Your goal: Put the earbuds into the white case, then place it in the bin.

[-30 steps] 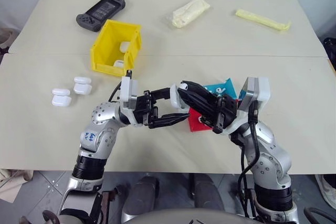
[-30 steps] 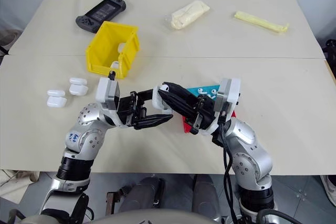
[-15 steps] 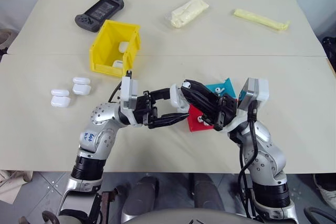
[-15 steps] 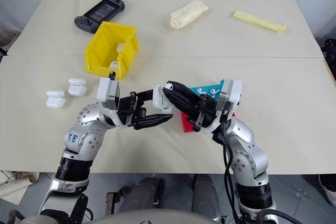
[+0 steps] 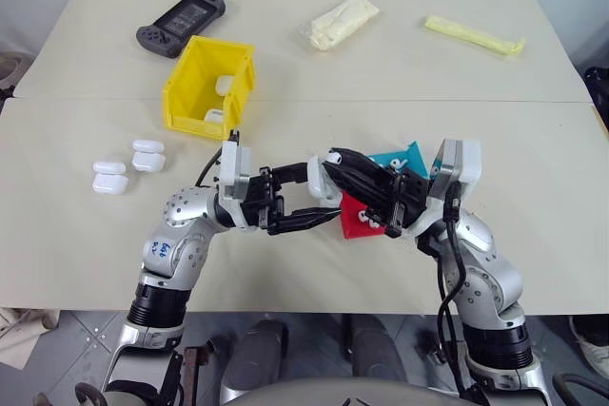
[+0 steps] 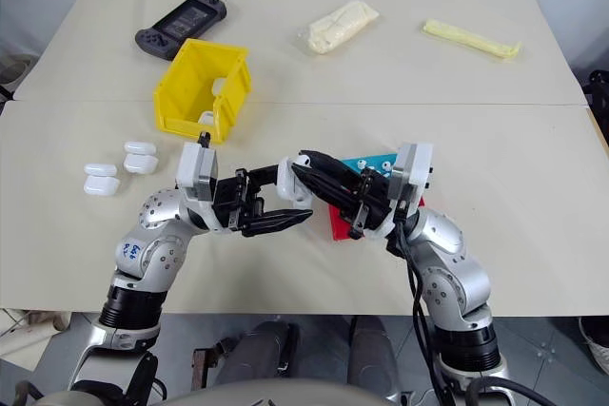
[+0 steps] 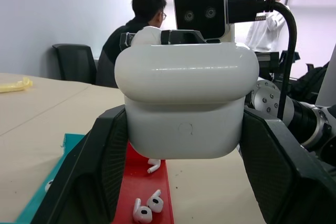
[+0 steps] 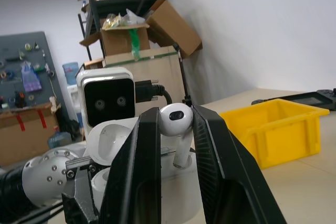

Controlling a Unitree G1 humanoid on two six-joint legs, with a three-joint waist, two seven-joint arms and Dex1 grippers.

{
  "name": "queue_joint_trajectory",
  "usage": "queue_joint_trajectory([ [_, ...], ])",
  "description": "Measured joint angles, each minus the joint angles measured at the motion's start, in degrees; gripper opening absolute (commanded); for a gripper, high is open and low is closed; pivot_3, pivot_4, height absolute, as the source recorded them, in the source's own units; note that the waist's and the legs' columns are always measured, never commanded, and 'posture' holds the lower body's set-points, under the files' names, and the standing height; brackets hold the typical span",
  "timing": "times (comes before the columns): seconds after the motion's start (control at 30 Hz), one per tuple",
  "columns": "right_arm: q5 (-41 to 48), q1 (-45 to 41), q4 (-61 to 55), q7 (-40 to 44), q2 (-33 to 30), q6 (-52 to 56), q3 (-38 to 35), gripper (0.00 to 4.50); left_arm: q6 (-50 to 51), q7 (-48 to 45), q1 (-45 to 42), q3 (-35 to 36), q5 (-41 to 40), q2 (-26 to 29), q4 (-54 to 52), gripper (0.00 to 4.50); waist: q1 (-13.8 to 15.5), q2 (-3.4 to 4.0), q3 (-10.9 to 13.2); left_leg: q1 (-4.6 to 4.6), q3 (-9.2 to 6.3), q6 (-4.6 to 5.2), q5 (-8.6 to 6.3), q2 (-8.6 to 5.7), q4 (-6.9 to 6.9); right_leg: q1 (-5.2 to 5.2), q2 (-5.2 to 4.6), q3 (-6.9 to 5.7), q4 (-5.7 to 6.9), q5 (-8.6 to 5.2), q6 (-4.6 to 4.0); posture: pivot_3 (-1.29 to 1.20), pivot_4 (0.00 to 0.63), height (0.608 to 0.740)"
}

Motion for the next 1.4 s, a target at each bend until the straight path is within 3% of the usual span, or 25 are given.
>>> queue_joint_trajectory([
  [0.4,1.02,-0.21,0.15,-0.27,-2.99,2.64,0.17,0.49,-0.07,-0.86,0.0,-0.16,1.98,-1.03,1.07,2.78,-0.01,0.0,0.0,0.0,0.0,0.0,0.0,0.0,0.0,0.0,0.0,0.0,-0.02,0.0,0.0,0.0,0.15,0.74],
  [0.8,4.87,-1.62,1.33,0.7,-5.19,6.55,-0.29,4.4,-0.63,-1.64,-0.02,-0.42,3.0,-2.33,1.92,2.78,0.05,0.0,0.0,-0.01,0.0,0.0,0.0,0.01,0.0,0.0,-0.02,0.0,-0.06,0.0,0.0,0.0,0.15,0.74],
  [1.03,6.33,0.73,0.02,2.47,-9.3,8.51,-2.43,4.48,-2.17,-0.85,-1.8,0.79,3.17,-3.49,1.97,2.78,0.22,0.0,0.0,-0.02,0.0,0.01,0.0,0.0,0.01,0.02,-0.03,-0.01,-0.13,0.0,0.0,0.0,0.15,0.74],
  [1.4,4.01,13.38,-0.13,5.55,-21.75,5.73,-20.62,4.48,-5.55,-0.95,-1.52,2.01,2.68,-3.28,2.08,2.78,0.29,-0.01,0.0,0.01,0.11,0.02,-0.01,-0.08,0.01,0.04,0.01,-0.01,-0.16,0.0,0.01,0.0,0.15,0.74],
])
